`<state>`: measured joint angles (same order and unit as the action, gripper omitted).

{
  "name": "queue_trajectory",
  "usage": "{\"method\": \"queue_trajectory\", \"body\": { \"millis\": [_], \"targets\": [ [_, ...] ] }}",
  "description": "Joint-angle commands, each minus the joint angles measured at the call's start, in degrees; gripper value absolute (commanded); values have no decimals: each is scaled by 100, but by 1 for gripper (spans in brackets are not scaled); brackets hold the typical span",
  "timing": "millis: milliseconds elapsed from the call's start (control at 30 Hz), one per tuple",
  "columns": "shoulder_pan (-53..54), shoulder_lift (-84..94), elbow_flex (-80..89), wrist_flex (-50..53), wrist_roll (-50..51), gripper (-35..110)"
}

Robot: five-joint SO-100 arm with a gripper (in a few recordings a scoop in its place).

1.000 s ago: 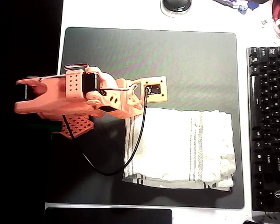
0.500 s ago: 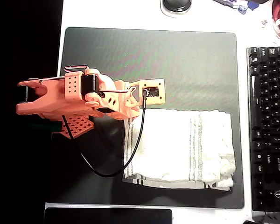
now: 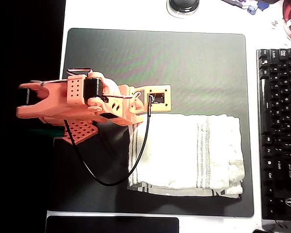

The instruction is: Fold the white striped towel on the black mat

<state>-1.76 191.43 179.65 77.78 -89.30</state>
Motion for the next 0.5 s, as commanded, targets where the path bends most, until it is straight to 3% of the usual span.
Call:
{"method": "queue_trajectory", "body": {
  "millis": [0, 467],
  "targets": [
    [35, 97, 132, 185, 9, 12],
    [9, 105, 132, 185, 9, 12]
  ]
}}
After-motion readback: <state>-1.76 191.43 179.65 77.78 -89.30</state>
